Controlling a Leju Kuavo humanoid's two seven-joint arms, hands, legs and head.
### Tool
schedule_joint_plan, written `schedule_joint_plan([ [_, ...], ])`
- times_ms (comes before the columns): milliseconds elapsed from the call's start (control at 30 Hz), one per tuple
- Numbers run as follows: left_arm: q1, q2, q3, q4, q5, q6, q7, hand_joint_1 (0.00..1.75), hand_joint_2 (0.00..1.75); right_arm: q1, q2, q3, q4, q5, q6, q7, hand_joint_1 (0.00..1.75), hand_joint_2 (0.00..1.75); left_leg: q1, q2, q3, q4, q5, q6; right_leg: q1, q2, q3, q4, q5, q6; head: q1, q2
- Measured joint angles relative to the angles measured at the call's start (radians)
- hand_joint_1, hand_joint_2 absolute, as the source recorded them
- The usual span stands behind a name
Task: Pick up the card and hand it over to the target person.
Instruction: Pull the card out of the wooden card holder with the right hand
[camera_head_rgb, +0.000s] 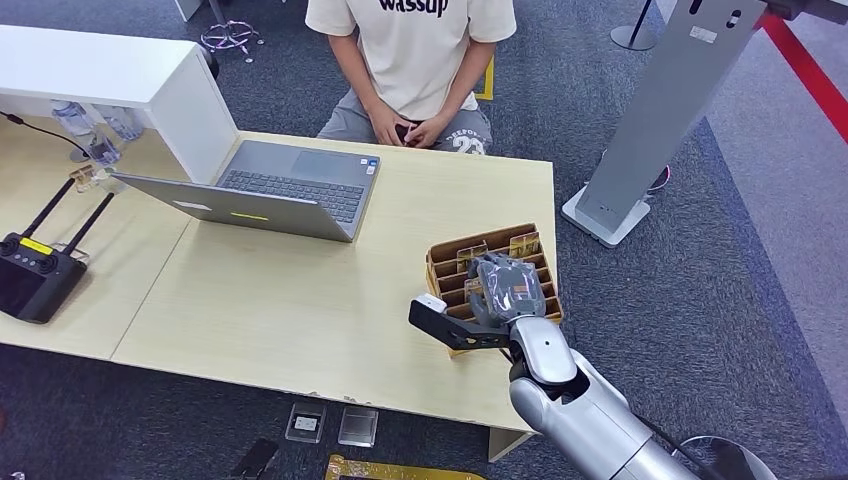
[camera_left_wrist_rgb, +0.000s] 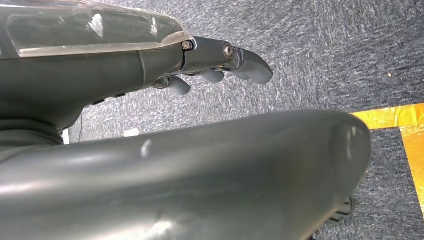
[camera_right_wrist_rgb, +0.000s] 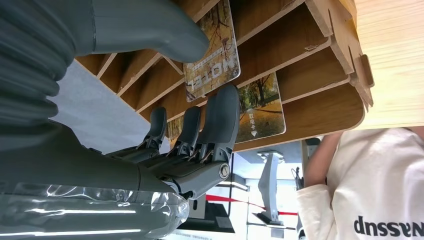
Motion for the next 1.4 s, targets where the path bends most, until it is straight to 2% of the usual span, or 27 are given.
schedule_joint_plan([
  [67, 0.001, 0.0, 0.0, 0.0, 0.001, 0.0, 0.0, 0.0, 0.0, 0.001, 0.001, 0.0, 0.003, -0.001, 0.0, -0.001, 1.06, 1.75, 0.0, 0.0, 0.0, 0.0, 0.0, 0.0, 0.0, 0.0, 0.0, 0.0, 0.0, 0.0, 0.0, 0.0],
  [167, 0.002, 0.001, 0.001, 0.0, 0.001, 0.0, -0.001, 0.0, 0.0, 0.001, 0.001, 0.0, 0.008, -0.003, 0.001, -0.002, 1.08, 1.75, 0.0, 0.0, 0.0, 0.0, 0.0, 0.0, 0.0, 0.0, 0.0, 0.0, 0.0, 0.0, 0.0, 0.0],
  [233, 0.003, 0.001, 0.001, 0.0, 0.002, 0.0, -0.001, 0.0, 0.0, 0.001, 0.003, -0.001, 0.011, -0.004, 0.0, -0.005, 0.91, 1.75, 0.0, 0.0, 0.0, 0.0, 0.0, 0.0, 0.0, 0.0, 0.0, 0.0, 0.0, 0.0, 0.0, 0.0],
  [300, 0.003, 0.002, 0.001, -0.001, 0.003, 0.0, -0.002, 0.0, 0.0, 0.001, 0.004, -0.001, 0.014, -0.006, -0.001, -0.008, 0.67, 1.75, 0.0, 0.0, 0.001, 0.0, 0.0, 0.0, 0.0, 0.0, 0.001, 0.0, 0.0, 0.0, 0.0, 0.0],
  [367, 0.003, 0.002, 0.002, -0.001, 0.003, 0.0, -0.003, 0.0, 0.0, 0.001, 0.004, -0.001, 0.015, -0.006, -0.001, -0.01, 0.54, 1.75, 0.0, 0.0, 0.0, 0.0, 0.0, 0.0, 0.0, 0.0, 0.0, 0.0, 0.0, 0.0, 0.0, 0.0],
  [467, 0.004, 0.003, 0.002, -0.001, 0.003, 0.0, -0.003, 0.0, 0.0, 0.0, 0.004, -0.001, 0.015, -0.007, 0.0, -0.01, 0.45, 1.75, 0.0, 0.0, 0.0, 0.0, 0.0, 0.0, 0.0, 0.0, 0.0, 0.0, 0.0, 0.0, 0.0, 0.0],
  [567, 0.004, 0.003, 0.002, -0.001, 0.004, 0.001, -0.005, 0.0, 0.0, 0.0, 0.005, -0.001, 0.016, -0.01, 0.002, -0.011, 0.43, 1.75, 0.0, 0.001, 0.001, 0.0, 0.0, 0.0, 0.0, 0.0, 0.001, 0.0, 0.0, 0.0, 0.0, 0.0],
  [733, 0.007, 0.004, 0.004, -0.001, 0.006, 0.0, -0.005, 0.0, 0.0, 0.002, 0.007, -0.001, 0.018, -0.014, 0.002, -0.012, 0.55, 1.75, 0.0, 0.001, 0.0, 0.0, 0.0, 0.0, 0.0, 0.0, 0.0, 0.0, 0.0, 0.0, 0.0, 0.0],
  [1100, 0.009, 0.007, 0.004, -0.001, 0.009, 0.001, -0.008, 0.0, 0.0, -0.003, 0.009, 0.0, 0.02, -0.021, -0.003, -0.014, 1.12, 1.75, 0.0, 0.001, 0.001, -0.001, 0.0, 0.0, 0.0, 0.001, 0.0, 0.0, 0.0, 0.0, 0.0, 0.0],
  [1300, 0.009, 0.009, 0.004, -0.001, 0.009, -0.001, -0.009, 0.0, 0.0, -0.003, 0.01, 0.001, 0.022, -0.023, -0.004, -0.015, 1.31, 1.75, 0.0, 0.001, 0.0, 0.0, 0.0, 0.0, 0.0, 0.001, 0.0, 0.0, 0.0, 0.0, 0.0, 0.0],
  [1400, 0.009, 0.01, 0.003, -0.001, 0.009, -0.002, -0.009, 0.0, 0.0, -0.002, 0.009, 0.0, 0.023, -0.027, -0.005, -0.016, 1.34, 1.75, 0.0, 0.001, 0.0, 0.0, 0.0, 0.0, 0.0, 0.001, 0.0, 0.0, 0.0, 0.0, 0.0, 0.0],
])
